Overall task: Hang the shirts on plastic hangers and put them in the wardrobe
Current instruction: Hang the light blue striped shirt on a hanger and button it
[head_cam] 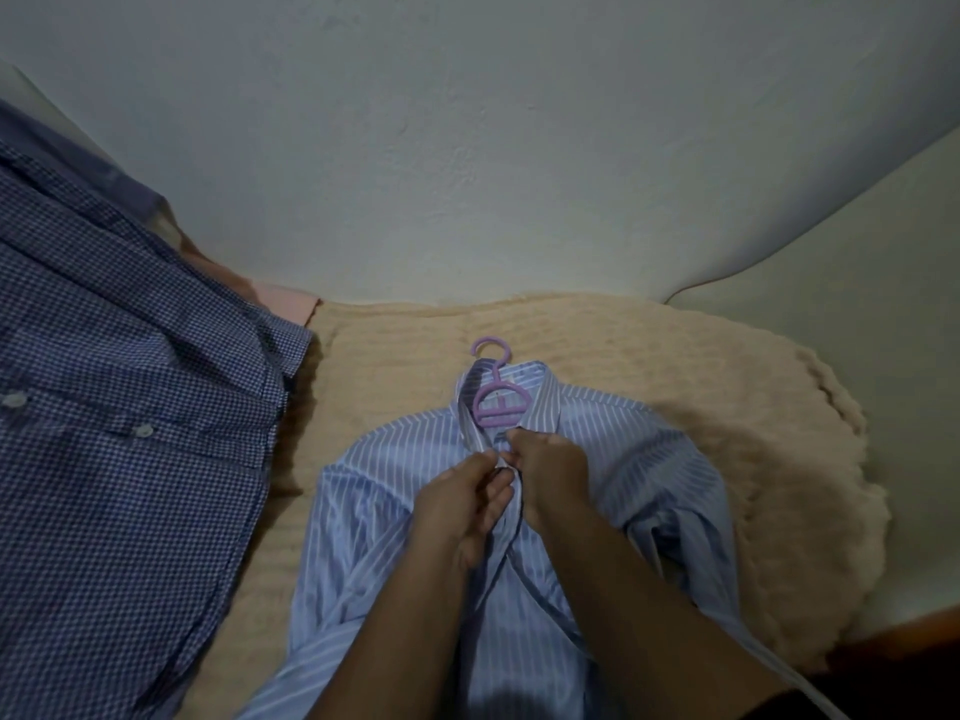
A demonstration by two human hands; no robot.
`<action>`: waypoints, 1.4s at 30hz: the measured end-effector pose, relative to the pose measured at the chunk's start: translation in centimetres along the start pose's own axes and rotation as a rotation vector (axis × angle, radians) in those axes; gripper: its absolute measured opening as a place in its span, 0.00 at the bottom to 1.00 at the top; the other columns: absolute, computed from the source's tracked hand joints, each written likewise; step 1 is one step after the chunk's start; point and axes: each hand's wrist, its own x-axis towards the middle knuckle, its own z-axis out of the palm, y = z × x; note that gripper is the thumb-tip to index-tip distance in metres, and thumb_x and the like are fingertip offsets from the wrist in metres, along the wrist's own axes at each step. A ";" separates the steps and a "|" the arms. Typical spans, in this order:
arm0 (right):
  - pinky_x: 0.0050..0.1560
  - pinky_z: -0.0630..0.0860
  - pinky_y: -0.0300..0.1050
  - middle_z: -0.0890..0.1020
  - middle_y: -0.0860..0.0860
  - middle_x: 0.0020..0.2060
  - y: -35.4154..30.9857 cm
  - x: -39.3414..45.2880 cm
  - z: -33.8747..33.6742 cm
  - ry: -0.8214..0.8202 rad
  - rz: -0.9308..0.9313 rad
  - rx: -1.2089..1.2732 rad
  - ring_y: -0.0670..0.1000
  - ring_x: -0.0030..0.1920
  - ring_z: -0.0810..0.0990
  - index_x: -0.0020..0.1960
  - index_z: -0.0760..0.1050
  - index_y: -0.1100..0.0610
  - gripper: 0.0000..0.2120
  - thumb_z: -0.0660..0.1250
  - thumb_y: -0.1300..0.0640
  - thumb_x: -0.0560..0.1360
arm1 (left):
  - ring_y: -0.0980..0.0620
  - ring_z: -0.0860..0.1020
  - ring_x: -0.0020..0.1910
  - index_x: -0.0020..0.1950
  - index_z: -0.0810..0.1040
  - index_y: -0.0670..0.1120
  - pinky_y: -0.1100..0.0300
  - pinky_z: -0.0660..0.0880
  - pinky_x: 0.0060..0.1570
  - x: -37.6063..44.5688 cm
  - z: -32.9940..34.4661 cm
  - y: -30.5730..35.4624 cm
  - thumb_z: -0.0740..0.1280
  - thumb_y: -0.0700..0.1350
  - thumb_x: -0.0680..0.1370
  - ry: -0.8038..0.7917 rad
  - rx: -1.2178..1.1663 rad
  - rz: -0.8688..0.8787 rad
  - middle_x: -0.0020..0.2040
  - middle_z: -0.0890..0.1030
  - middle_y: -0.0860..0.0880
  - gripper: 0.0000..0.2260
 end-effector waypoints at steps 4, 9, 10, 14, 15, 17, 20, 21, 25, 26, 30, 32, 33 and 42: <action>0.39 0.79 0.50 0.81 0.58 0.33 0.1 0.5 -0.1 0.035 -0.155 -0.210 0.56 0.34 0.81 0.35 0.75 0.61 0.09 0.69 0.64 0.74 | 0.50 0.82 0.40 0.48 0.78 0.36 0.62 0.81 0.35 0.1 -0.2 0.0 0.67 0.38 0.77 0.018 -0.001 0.003 0.41 0.82 0.42 0.04; 0.43 0.78 0.55 0.81 0.66 0.36 0.4 1.3 0.1 0.049 -0.260 -0.429 0.63 0.40 0.81 0.38 0.76 0.70 0.14 0.70 0.58 0.72 | 0.54 0.83 0.31 0.45 0.78 0.38 0.63 0.81 0.34 0.0 -0.3 0.1 0.67 0.38 0.78 0.024 -0.001 0.017 0.40 0.81 0.42 0.04; 0.43 0.78 0.56 0.81 0.67 0.36 0.4 1.5 0.0 0.049 -0.277 -0.450 0.64 0.39 0.81 0.38 0.76 0.72 0.15 0.70 0.58 0.72 | 0.54 0.83 0.30 0.45 0.78 0.38 0.63 0.80 0.34 -0.1 -0.3 0.1 0.66 0.38 0.78 0.028 0.002 0.020 0.40 0.81 0.43 0.04; 0.38 0.76 0.55 0.77 0.65 0.30 0.2 1.1 -0.4 0.034 -0.285 -0.411 0.61 0.33 0.77 0.33 0.72 0.70 0.15 0.69 0.59 0.71 | 0.53 0.82 0.34 0.45 0.77 0.38 0.62 0.80 0.35 -0.3 -0.1 0.2 0.66 0.38 0.78 0.036 0.010 0.036 0.41 0.80 0.43 0.04; 0.36 0.74 0.53 0.76 0.62 0.28 -0.1 0.6 -0.6 0.036 -0.271 -0.398 0.58 0.31 0.75 0.31 0.72 0.66 0.14 0.69 0.59 0.70 | 0.52 0.82 0.36 0.45 0.77 0.39 0.63 0.80 0.34 -0.3 0.0 0.2 0.66 0.38 0.78 0.039 0.012 0.047 0.41 0.80 0.43 0.04; 0.34 0.71 0.47 0.75 0.57 0.27 -0.8 -0.2 -1.3 0.044 -0.267 -0.367 0.54 0.30 0.73 0.29 0.72 0.60 0.13 0.70 0.59 0.70 | 0.52 0.82 0.39 0.46 0.77 0.39 0.64 0.80 0.34 -0.5 0.2 0.3 0.66 0.38 0.78 0.041 0.022 0.072 0.41 0.81 0.43 0.03; 0.28 0.70 0.35 0.77 0.51 0.27 -1.4 -1.2 -2.7 0.045 -0.342 -0.364 0.47 0.28 0.73 0.31 0.75 0.58 0.11 0.69 0.60 0.72 | 0.52 0.82 0.38 0.44 0.78 0.39 0.63 0.80 0.39 -1.0 0.8 0.3 0.66 0.36 0.78 0.020 0.013 0.099 0.37 0.83 0.45 0.03; 0.27 0.68 0.31 0.78 0.50 0.28 -1.5 -1.4 -3.0 0.042 -0.376 -0.380 0.46 0.28 0.73 0.33 0.77 0.58 0.09 0.69 0.60 0.72 | 0.52 0.82 0.38 0.44 0.78 0.39 0.62 0.80 0.41 -1.2 1.0 0.2 0.66 0.35 0.78 0.011 0.005 0.108 0.36 0.83 0.45 0.03; 0.34 0.72 0.31 0.81 0.51 0.32 -1.5 -1.8 -3.0 0.000 -0.427 -0.374 0.47 0.34 0.78 0.42 0.82 0.59 0.03 0.69 0.60 0.73 | 0.50 0.81 0.41 0.49 0.77 0.36 0.61 0.79 0.45 -1.6 1.4 -0.2 0.66 0.31 0.76 -0.019 0.005 0.151 0.41 0.82 0.43 0.04; 0.37 0.75 0.34 0.82 0.51 0.33 -1.4 -1.9 -2.8 -0.021 -0.412 -0.354 0.48 0.36 0.80 0.43 0.82 0.58 0.03 0.70 0.61 0.73 | 0.50 0.81 0.41 0.50 0.77 0.36 0.61 0.79 0.46 -1.6 1.5 -0.3 0.66 0.31 0.76 -0.025 0.015 0.160 0.41 0.82 0.43 0.04; 0.43 0.79 0.46 0.82 0.53 0.34 -0.9 -1.7 -2.4 -0.089 -0.343 -0.289 0.54 0.37 0.82 0.36 0.78 0.53 0.09 0.69 0.63 0.73 | 0.51 0.82 0.39 0.49 0.78 0.37 0.59 0.78 0.50 -1.4 1.4 -0.6 0.66 0.32 0.76 -0.034 0.068 0.183 0.41 0.83 0.44 0.04; 0.43 0.79 0.48 0.82 0.54 0.34 -0.9 -1.4 -2.5 -0.104 -0.307 -0.308 0.55 0.37 0.81 0.36 0.78 0.53 0.10 0.68 0.63 0.74 | 0.52 0.83 0.38 0.49 0.78 0.37 0.59 0.79 0.49 -1.0 1.0 -0.7 0.66 0.32 0.76 -0.041 0.101 0.183 0.42 0.83 0.43 0.04; 0.41 0.78 0.47 0.81 0.54 0.32 -0.9 -1.2 -2.7 -0.111 -0.293 -0.331 0.54 0.35 0.80 0.36 0.78 0.55 0.09 0.68 0.63 0.74 | 0.51 0.83 0.40 0.51 0.78 0.37 0.59 0.79 0.50 -0.8 0.8 -0.8 0.66 0.32 0.76 -0.046 0.117 0.177 0.43 0.84 0.43 0.05; 0.32 0.66 0.41 0.72 0.60 0.31 -0.6 -0.5 -3.2 -0.114 -0.330 -0.589 0.52 0.32 0.70 0.35 0.72 0.68 0.12 0.66 0.64 0.75 | 0.50 0.83 0.43 0.47 0.80 0.39 0.59 0.79 0.45 0.1 -0.1 -1.0 0.62 0.41 0.79 -0.084 0.170 0.108 0.40 0.85 0.46 0.09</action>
